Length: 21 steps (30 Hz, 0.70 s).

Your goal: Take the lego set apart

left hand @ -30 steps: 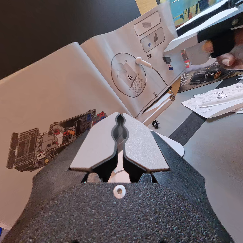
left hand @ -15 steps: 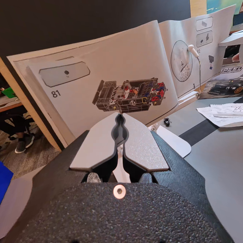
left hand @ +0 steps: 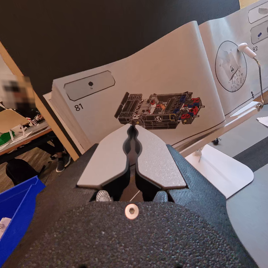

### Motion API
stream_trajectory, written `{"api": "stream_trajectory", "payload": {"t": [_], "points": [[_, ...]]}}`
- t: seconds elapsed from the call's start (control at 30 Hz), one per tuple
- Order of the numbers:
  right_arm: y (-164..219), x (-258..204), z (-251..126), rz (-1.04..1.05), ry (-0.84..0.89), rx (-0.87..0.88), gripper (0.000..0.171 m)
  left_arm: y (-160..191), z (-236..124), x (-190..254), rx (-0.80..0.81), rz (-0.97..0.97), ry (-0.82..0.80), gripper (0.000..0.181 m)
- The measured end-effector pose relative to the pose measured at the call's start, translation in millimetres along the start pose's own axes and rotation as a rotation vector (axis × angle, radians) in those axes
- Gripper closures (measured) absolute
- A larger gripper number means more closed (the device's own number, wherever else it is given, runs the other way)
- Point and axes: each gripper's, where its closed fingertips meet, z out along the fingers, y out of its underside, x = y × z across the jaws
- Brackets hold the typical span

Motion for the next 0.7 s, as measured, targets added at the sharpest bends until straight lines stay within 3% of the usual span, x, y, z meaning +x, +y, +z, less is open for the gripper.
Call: {"api": "stream_trajectory", "payload": {"t": [0.1, 0.23, 0.3, 0.43, 0.7], "points": [[13, -63, 33, -0.130, -0.168, -0.145, 0.161, -2, -1, -2, -0.005, -0.030, -0.009, 0.181], [30, -88, 78, -0.271, -0.161, -0.308, 0.161, 9, -8, -4, -0.029, -0.044, -0.043, 0.181], [29, -93, 88, -0.293, -0.151, -0.327, 0.171, 15, -12, -7, -0.047, -0.068, -0.043, 0.181], [36, -102, 94, -0.292, -0.141, -0.397, 0.171, 20, -26, -7, -0.070, -0.141, -0.032, 0.181], [22, -104, 69, -0.178, -0.186, -0.296, 0.162, 15, -43, 16, -0.043, -0.217, 0.047, 0.181]]}}
